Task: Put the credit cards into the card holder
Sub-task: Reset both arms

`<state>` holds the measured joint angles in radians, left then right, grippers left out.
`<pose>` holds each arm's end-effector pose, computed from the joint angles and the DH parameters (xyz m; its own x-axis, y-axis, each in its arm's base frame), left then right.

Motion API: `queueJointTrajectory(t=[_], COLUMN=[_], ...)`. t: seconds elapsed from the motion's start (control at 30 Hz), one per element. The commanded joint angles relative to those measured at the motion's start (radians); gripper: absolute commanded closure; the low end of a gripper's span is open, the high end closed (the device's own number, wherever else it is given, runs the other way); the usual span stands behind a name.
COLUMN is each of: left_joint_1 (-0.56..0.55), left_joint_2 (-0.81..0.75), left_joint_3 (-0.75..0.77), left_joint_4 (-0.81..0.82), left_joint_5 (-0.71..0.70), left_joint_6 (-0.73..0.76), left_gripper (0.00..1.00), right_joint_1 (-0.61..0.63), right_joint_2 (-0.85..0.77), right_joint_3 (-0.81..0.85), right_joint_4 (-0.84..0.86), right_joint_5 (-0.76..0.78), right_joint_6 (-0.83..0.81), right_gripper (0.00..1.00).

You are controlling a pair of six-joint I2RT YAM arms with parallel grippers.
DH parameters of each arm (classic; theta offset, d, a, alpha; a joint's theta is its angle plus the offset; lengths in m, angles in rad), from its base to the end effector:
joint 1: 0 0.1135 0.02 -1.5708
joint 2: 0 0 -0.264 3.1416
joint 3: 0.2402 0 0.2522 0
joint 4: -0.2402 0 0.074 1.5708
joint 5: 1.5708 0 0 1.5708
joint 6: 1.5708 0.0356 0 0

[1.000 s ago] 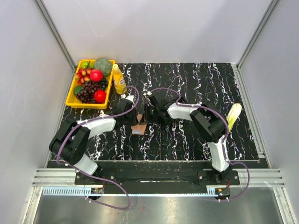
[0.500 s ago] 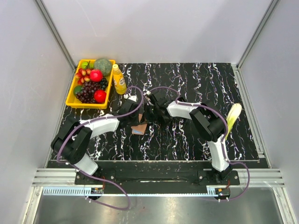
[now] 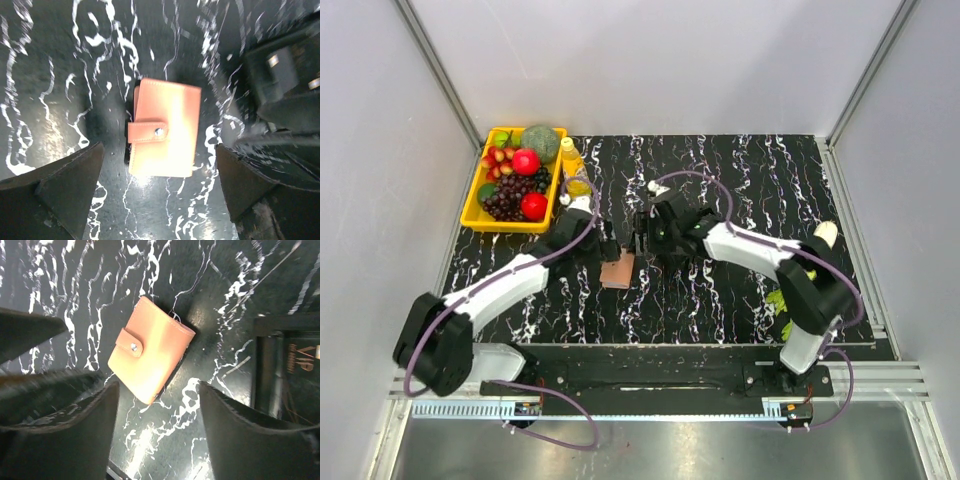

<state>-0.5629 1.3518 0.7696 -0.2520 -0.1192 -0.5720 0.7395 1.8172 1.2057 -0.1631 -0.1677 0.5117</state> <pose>0.2337 -0.1425 0.2056 -0.7770 -0.1452 -0.6125 0.0496 0.9559 -0.2896 0.2896 0.2722 0.2017 -0.8191 -0.0936 -0.5660 -0.4032 0.7959 0.4518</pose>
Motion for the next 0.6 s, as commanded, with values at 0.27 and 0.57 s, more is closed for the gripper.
queueJointTrajectory(t=[0.27,0.57], left_joint_1=[0.074,0.074], left_joint_2=[-0.189,-0.195], left_joint_3=[0.028,0.031], left_joint_4=[0.077,0.065], left_joint_5=[-0.178,-0.287], left_joint_6=[-0.015,-0.009], left_gripper=[0.01,0.01], right_joint_1=[-0.142,-0.44], right_joint_2=[-0.435,-0.504], right_joint_3=[-0.169,-0.215], right_joint_4=[0.045,-0.019], right_joint_5=[0.358,0.323], right_joint_6=[-0.15,-0.139], right_gripper=[0.01,0.0])
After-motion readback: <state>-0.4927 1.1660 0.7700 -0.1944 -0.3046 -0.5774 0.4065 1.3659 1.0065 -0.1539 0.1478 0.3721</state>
